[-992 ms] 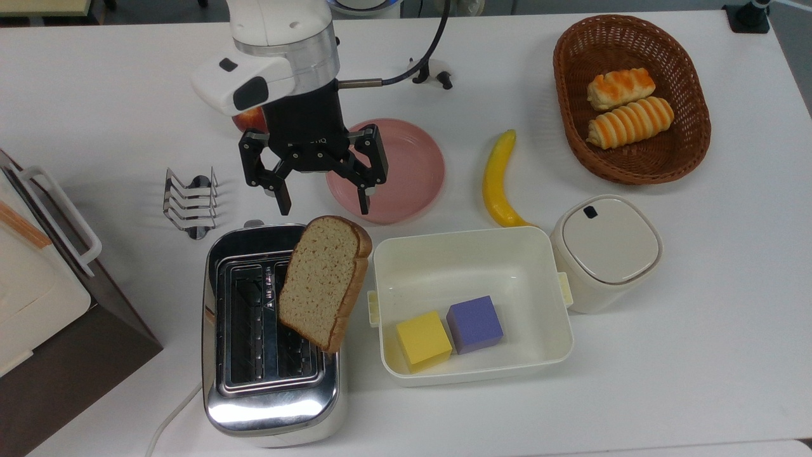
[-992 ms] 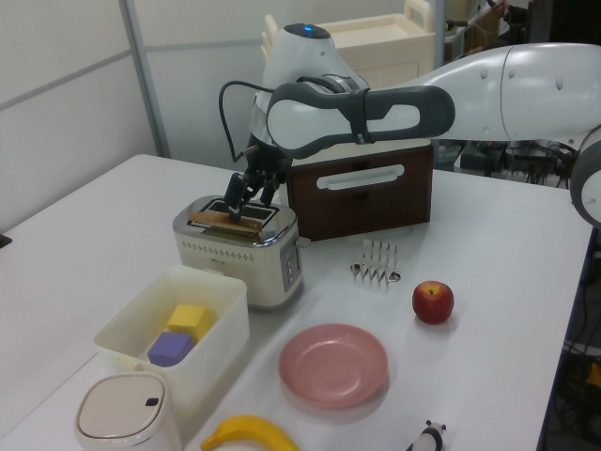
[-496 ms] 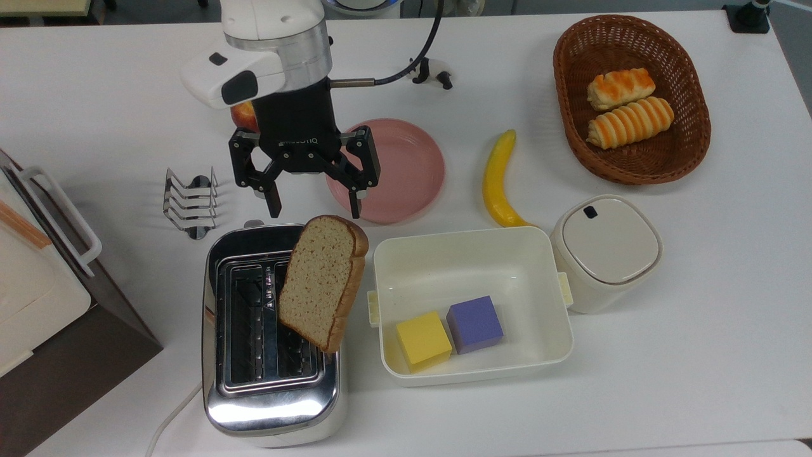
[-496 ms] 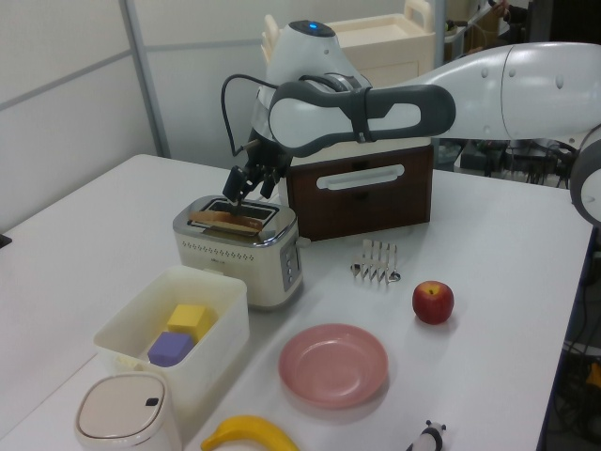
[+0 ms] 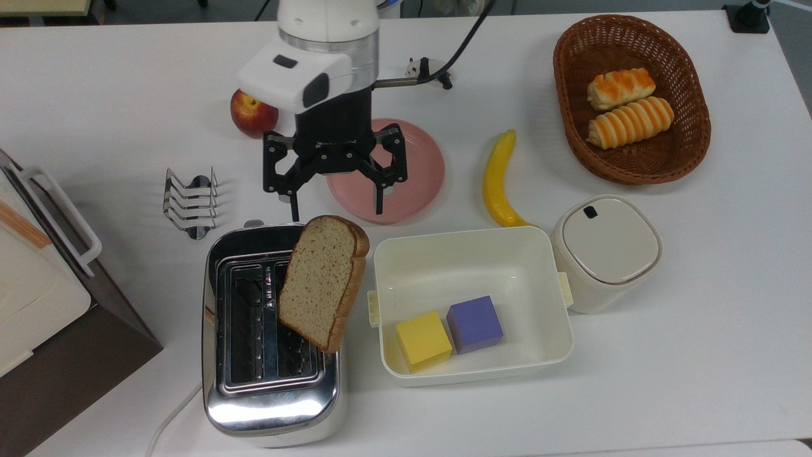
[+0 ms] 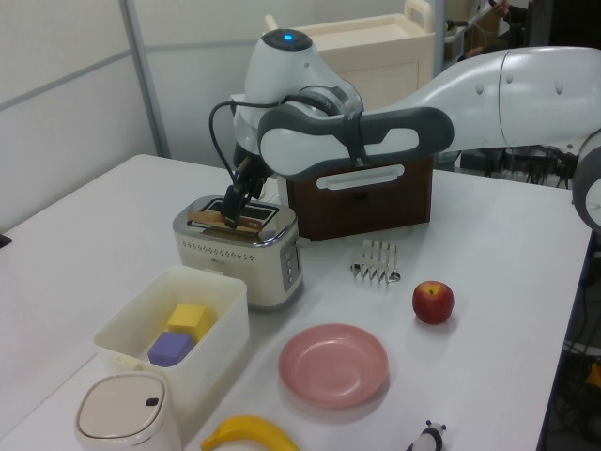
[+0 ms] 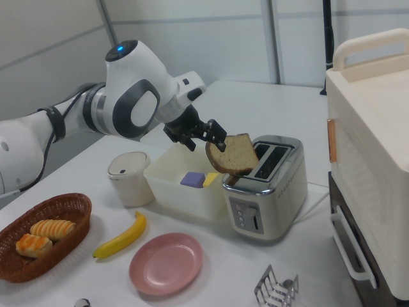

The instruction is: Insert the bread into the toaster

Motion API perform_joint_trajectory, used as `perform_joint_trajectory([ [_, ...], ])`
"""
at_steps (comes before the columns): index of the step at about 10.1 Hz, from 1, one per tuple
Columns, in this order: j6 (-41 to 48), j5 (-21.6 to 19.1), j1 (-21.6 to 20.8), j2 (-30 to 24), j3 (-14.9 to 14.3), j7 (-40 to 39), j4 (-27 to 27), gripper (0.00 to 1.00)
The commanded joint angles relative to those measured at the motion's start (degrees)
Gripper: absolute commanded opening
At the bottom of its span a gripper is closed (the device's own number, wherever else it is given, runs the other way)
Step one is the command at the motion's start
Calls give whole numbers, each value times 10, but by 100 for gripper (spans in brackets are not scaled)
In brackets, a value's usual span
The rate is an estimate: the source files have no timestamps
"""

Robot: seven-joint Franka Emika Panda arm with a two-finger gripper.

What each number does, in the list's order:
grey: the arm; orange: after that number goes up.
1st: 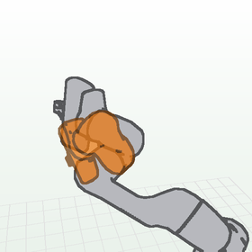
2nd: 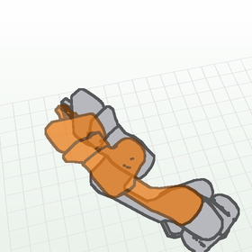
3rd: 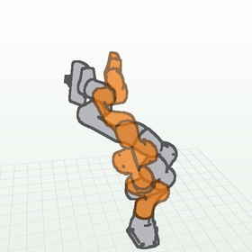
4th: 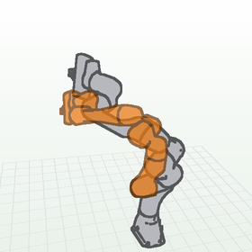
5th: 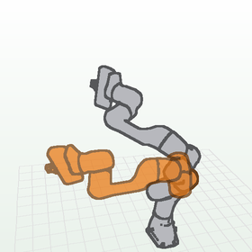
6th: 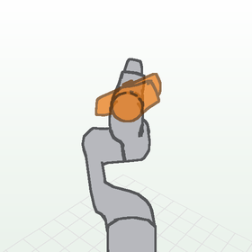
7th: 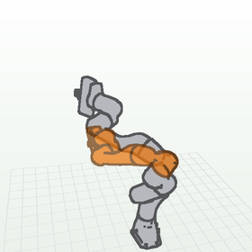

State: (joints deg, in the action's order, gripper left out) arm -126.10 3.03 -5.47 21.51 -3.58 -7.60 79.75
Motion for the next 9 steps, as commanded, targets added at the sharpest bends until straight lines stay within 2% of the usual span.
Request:
perform_joint_trajectory([
  [1, 12, 56, -5, -7, 5, -23, 13, 91],
  [2, 9, 78, -4, -4, 6, -24, 13, 86],
  [4, 8, 117, -5, 15, 9, -22, 13, 84],
  [5, 7, 123, -2, 19, 17, -21, 14, 77],
  [6, 5, 124, -3, 19, 17, -16, 13, 62],
  [7, -12, 124, -2, 19, 17, 7, 13, 20],
  [8, -13, 120, -2, 17, 17, 17, 12, 0],
  [9, -13, 113, 1, 14, 17, 40, 8, 0],
])
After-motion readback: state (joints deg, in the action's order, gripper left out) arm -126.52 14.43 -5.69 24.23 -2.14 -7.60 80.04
